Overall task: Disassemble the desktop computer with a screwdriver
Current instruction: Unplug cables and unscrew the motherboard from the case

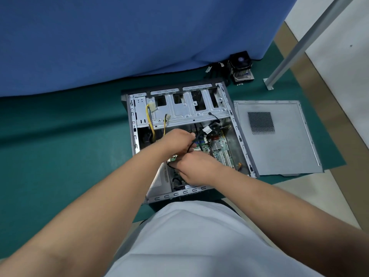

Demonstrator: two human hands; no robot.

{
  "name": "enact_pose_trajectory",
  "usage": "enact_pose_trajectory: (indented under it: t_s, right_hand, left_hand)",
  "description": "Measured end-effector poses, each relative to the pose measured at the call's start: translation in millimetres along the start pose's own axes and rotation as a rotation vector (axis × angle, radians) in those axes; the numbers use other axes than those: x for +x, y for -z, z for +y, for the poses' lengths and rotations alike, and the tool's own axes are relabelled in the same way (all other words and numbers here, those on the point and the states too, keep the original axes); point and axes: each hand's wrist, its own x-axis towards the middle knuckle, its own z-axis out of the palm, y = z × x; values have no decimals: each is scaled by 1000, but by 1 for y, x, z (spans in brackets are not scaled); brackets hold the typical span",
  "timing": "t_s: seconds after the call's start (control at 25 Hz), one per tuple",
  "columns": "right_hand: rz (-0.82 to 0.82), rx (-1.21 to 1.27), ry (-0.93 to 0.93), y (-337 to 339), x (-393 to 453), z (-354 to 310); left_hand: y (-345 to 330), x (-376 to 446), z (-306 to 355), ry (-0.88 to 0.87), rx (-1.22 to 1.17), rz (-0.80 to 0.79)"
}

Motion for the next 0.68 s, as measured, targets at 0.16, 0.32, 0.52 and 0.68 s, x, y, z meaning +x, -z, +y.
enact_pose_trajectory:
  t_s: [0.16, 0.32, 0.52, 0.68]
  right_hand:
    - [55, 95, 72, 2, -5, 7]
    - [260, 623, 3, -12, -29, 22]
    - [309, 1583, -792, -19, -8, 54]
    - [422, 2085, -950, -13, 26, 69]
  left_hand:
    - [0, 1, 8, 96, -144, 28]
    - [15, -3, 2, 19, 101, 106]
    - [18, -12, -10, -96, 281, 220]
    - [3, -16, -15, -77, 245, 120]
